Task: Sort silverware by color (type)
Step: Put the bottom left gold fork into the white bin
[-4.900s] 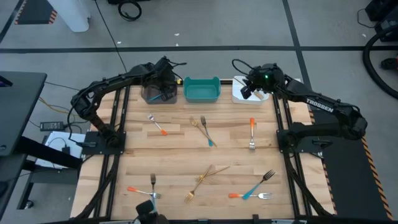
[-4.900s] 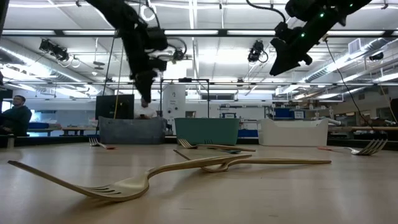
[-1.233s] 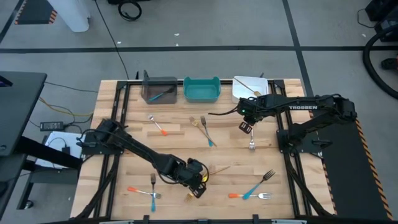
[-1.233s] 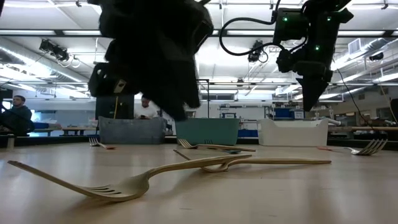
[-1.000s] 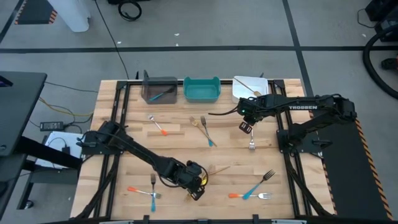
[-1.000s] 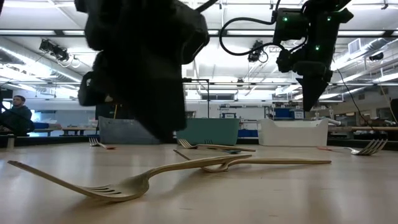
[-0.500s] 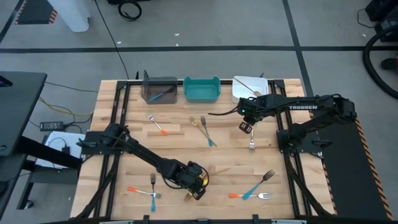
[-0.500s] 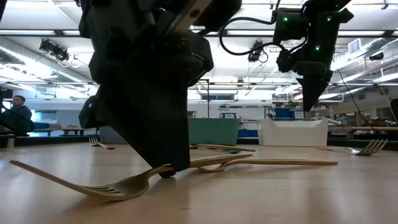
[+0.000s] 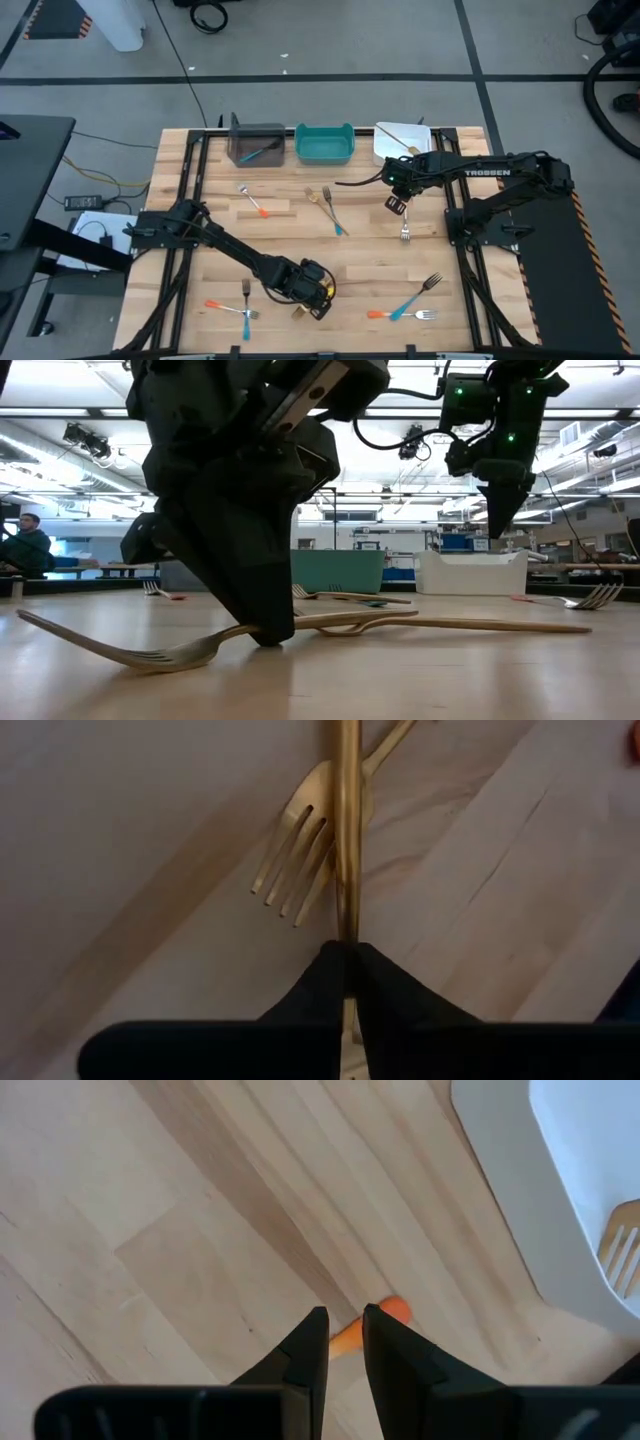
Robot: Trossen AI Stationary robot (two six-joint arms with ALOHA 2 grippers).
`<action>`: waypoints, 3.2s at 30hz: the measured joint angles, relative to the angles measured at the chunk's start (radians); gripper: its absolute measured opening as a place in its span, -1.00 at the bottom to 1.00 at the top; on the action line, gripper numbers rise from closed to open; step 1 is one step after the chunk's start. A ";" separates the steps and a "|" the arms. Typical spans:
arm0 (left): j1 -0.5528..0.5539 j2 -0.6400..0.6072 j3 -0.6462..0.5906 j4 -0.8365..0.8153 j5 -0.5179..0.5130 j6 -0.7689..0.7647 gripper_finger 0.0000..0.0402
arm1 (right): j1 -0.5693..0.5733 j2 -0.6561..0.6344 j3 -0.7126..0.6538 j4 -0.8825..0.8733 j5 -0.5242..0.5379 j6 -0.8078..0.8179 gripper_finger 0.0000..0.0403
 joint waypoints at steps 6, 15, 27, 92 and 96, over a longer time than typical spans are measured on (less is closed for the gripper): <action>-0.001 -0.030 -0.004 0.041 0.005 0.023 -0.91 | 0.000 0.000 0.000 0.000 -0.001 -0.007 -0.64; 0.027 -0.213 -0.005 -0.046 -0.045 0.024 -0.91 | 0.000 -0.005 0.000 0.079 -0.214 -0.063 -0.64; 0.264 -0.414 -0.004 -0.289 -0.182 0.249 -0.91 | 0.000 -0.143 0.000 0.556 -0.669 -0.170 -0.64; 0.758 -0.422 -0.003 0.432 -0.061 1.022 -0.91 | -0.169 -0.065 0.000 1.189 -0.138 0.155 -0.68; 0.758 -0.422 -0.003 0.430 -0.065 1.023 -0.91 | -0.171 -0.065 0.000 1.175 -0.133 0.154 -0.68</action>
